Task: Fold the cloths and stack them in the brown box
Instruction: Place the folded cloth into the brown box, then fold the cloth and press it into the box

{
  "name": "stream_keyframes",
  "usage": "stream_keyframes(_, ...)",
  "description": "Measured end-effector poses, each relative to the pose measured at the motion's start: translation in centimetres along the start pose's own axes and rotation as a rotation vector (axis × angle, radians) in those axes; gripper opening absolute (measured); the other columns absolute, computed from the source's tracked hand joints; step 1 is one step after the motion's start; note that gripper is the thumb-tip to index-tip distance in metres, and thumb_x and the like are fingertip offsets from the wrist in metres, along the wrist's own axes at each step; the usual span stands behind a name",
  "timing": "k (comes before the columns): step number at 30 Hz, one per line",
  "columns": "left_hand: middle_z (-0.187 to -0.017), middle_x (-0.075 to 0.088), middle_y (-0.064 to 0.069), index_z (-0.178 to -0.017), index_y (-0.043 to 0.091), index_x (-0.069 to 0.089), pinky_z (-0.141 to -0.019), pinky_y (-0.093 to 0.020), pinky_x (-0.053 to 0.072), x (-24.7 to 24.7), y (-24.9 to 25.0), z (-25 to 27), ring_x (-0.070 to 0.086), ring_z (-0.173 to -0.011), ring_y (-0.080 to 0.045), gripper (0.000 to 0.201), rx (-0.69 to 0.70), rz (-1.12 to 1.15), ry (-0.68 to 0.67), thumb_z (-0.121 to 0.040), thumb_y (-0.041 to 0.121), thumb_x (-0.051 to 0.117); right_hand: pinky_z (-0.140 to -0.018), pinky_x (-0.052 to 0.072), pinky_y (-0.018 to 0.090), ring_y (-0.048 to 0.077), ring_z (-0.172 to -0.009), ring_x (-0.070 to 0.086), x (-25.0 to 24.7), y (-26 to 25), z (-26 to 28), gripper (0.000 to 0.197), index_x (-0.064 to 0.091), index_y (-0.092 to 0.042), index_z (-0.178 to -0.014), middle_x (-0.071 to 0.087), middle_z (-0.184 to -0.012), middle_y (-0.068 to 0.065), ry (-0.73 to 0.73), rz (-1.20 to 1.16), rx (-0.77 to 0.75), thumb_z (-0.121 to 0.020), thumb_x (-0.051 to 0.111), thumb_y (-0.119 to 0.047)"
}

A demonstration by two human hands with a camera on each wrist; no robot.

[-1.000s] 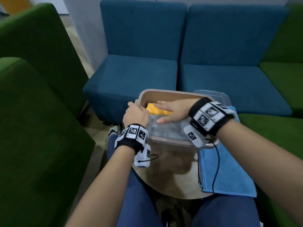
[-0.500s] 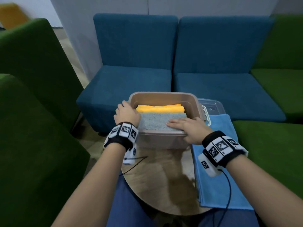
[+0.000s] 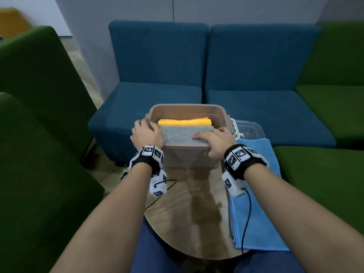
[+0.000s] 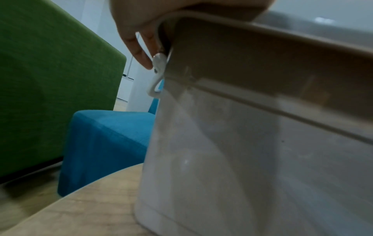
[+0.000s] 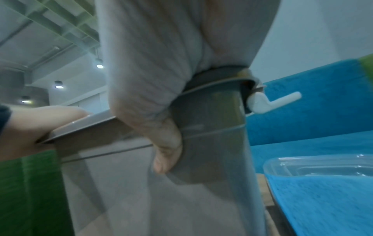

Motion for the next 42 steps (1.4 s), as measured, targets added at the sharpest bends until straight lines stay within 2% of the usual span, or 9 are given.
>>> stream_keyframes(5,-0.150,0.034,-0.011,-0.145,0.012,0.036,-0.107,-0.047,0.028,-0.5,-2.0,3.1,0.037,-0.131,-0.032,0.051,0.105,0.006,-0.064,-0.099,0.033,0.039,-0.108,0.025,0.044,0.023,-0.133,0.034,-1.2,1.4,4.2,0.084,0.036,-0.029,-0.142,0.038,-0.143,0.001,0.391,-0.243,0.204,-0.069,0.075,-0.012)
stream_keyframes(8,-0.135,0.039,-0.018,-0.135,0.005,0.042,-0.101,-0.045,0.034,-2.2,-4.1,6.8,0.043,-0.120,-0.033,0.050,0.111,0.046,0.063,-0.090,0.024,0.056,-0.083,0.041,0.043,0.032,-0.104,0.051,0.6,4.2,10.3,0.039,0.054,-0.013,-0.106,0.052,-0.110,0.010,0.795,-0.445,0.452,-0.071,0.067,-0.003)
stream_keyframes(11,-0.117,0.044,-0.018,-0.117,0.003,0.049,-0.091,-0.045,0.041,-1.6,-4.8,11.1,0.048,-0.103,-0.035,0.046,0.162,-0.034,0.040,-0.074,0.008,0.064,-0.072,0.047,0.038,0.034,-0.089,0.060,7.8,6.8,12.3,0.011,0.052,-0.016,-0.081,0.061,-0.086,0.009,0.429,-0.606,0.700,-0.080,0.063,-0.013)
stream_keyframes(14,-0.106,0.051,-0.012,-0.101,0.007,0.056,-0.083,-0.040,0.045,3.0,-3.9,15.0,0.053,-0.095,-0.030,0.025,0.250,-0.073,-0.294,-0.076,0.006,0.061,-0.075,0.052,0.034,0.029,-0.088,0.063,13.8,6.7,13.4,0.027,0.055,-0.018,-0.079,0.065,-0.088,0.005,-0.031,-0.550,0.760,-0.079,0.073,-0.037)
stream_keyframes(22,-0.079,0.064,-0.004,-0.091,0.010,0.062,-0.069,-0.032,0.052,14.1,1.9,26.6,0.057,-0.071,-0.019,0.012,0.366,0.059,-1.031,-0.088,0.022,0.061,-0.067,0.039,0.022,0.018,-0.075,0.057,14.9,8.7,13.1,0.012,0.065,-0.015,-0.072,0.062,-0.071,0.002,0.037,-0.752,0.694,-0.084,0.068,-0.012)
stream_keyframes(30,-0.071,0.052,0.004,-0.078,0.020,0.050,-0.064,-0.030,0.046,16.9,1.5,27.1,0.050,-0.066,-0.015,0.030,0.220,0.048,-1.030,-0.075,0.033,0.078,-0.059,0.045,0.025,0.015,-0.054,0.051,16.8,10.0,12.6,0.025,0.059,-0.012,-0.066,0.057,-0.057,0.004,-0.047,-1.046,0.649,-0.089,0.058,-0.001)
stream_keyframes(36,-0.109,0.057,-0.010,-0.107,0.012,0.054,-0.082,-0.038,0.047,17.0,1.7,28.6,0.057,-0.099,-0.029,0.038,0.288,-0.117,-0.929,-0.081,0.034,0.069,-0.061,0.048,0.028,0.016,-0.059,0.053,16.5,9.6,12.5,0.022,0.059,-0.013,-0.071,0.057,-0.062,0.004,-0.088,-1.023,0.597,-0.088,0.059,0.001)
stream_keyframes(39,-0.114,0.054,-0.013,-0.096,0.012,0.056,-0.088,-0.044,0.047,16.4,2.9,28.7,0.053,-0.106,-0.032,0.022,0.342,-0.170,-0.974,-0.081,0.026,0.064,-0.076,0.047,0.031,0.019,-0.075,0.054,15.1,8.7,12.6,0.024,0.056,-0.020,-0.095,0.054,-0.078,0.001,-0.052,-0.878,0.523,-0.086,0.059,0.002)
stream_keyframes(42,-0.084,0.048,-0.005,-0.067,0.021,0.038,-0.071,-0.033,0.040,14.5,4.3,27.5,0.051,-0.085,-0.029,0.028,0.348,0.047,-1.001,-0.074,0.005,0.060,-0.083,0.042,0.018,0.018,-0.094,0.051,12.8,6.8,12.8,0.061,0.053,-0.026,-0.126,0.043,-0.110,0.006,-0.040,-0.750,0.281,-0.081,0.047,0.015)
Point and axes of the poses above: each hand's wrist, its own z-axis away from the middle knuckle, its own x-axis out of the palm, y = z × x, the point moved 7 cm from there along -z, towards the middle knuckle
